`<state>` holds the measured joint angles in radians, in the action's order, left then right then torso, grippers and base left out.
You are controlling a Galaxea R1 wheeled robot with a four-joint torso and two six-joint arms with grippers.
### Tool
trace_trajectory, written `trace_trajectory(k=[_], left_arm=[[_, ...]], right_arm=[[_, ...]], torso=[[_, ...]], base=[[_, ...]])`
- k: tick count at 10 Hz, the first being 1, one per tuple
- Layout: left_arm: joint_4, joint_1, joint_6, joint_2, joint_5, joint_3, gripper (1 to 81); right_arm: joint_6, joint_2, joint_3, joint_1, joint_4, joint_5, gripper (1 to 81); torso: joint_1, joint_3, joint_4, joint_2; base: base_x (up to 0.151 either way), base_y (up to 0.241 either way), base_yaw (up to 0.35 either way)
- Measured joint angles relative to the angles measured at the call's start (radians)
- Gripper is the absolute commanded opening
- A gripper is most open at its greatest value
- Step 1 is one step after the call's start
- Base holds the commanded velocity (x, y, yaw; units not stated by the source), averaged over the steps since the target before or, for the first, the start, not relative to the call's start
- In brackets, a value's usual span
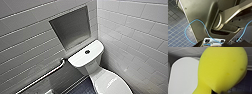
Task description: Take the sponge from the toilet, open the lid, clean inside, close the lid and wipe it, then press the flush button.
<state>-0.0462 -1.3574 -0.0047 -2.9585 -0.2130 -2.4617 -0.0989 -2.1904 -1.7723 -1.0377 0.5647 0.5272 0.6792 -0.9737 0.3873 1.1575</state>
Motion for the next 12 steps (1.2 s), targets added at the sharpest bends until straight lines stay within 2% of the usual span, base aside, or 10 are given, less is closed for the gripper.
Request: trace_trajectory(k=[3, 6, 8, 12], left_arm=[[0.000, 0.000, 0.000, 0.005, 0.000, 0.000, 81.1], [0.000, 0.000, 0.000, 0.002, 0.000, 0.000, 81.1], [0.000, 0.000, 0.000, 0.000, 0.003, 0.000, 81.1], [0.000, 0.001, 0.000, -0.001, 0.005, 0.000, 81.1]], right_arm=[[-0.001, 0.048, 0.131, -0.146, -0.026, 0.089, 1.0], [0.022, 0.061, 0.197, -0.170, -0.054, 0.079, 1.0], [0.053, 0.081, 0.227, -0.085, -0.053, 0.007, 1.0], [0.092, 0.043, 0.220, 0.215, -0.045, -0.220, 1.0]], torso=[[0.000, 0.000, 0.000, 0.000], [0.000, 0.000, 0.000, 0.000], [0.000, 0.000, 0.000, 0.000], [0.000, 0.000, 0.000, 0.000]], base=[[0.000, 0.000, 0.000], [0.000, 0.000, 0.000], [0.000, 0.000, 0.000], [0.000, 0.000, 0.000]])
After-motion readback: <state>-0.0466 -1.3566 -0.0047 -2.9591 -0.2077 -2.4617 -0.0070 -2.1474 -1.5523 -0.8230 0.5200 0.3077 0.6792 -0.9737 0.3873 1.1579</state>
